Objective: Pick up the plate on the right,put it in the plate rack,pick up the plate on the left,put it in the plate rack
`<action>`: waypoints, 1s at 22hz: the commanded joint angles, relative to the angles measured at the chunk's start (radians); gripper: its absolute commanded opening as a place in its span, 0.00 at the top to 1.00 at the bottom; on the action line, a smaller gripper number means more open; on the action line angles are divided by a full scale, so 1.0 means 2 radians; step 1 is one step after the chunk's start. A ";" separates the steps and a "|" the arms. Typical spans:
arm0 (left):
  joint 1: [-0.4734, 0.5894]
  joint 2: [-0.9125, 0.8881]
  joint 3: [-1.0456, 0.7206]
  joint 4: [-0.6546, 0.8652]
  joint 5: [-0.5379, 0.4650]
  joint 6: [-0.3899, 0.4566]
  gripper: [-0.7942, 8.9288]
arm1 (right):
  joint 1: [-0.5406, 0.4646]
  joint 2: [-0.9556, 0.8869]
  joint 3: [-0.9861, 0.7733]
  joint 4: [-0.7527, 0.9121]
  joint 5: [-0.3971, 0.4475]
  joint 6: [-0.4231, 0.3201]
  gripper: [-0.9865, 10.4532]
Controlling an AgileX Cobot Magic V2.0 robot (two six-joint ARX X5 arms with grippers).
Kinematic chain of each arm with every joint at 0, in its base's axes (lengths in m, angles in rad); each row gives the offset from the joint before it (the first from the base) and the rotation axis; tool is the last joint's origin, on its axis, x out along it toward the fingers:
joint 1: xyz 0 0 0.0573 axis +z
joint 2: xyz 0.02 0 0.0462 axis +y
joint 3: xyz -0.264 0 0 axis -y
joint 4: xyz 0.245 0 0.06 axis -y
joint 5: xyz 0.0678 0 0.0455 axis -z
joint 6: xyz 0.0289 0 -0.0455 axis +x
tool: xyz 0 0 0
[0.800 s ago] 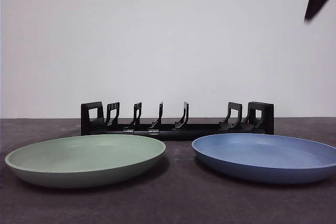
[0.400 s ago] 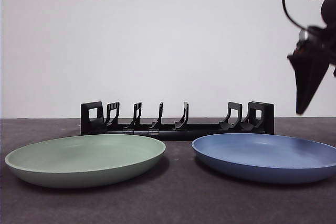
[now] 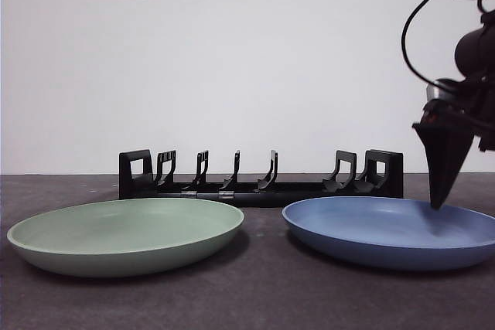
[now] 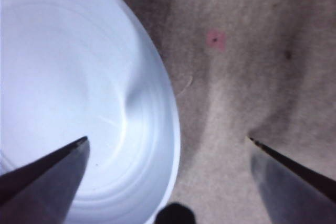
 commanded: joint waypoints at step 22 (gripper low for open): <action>-0.172 0.075 0.000 0.009 -0.198 0.196 0.24 | 0.010 -0.070 0.052 -0.053 -0.003 -0.003 0.93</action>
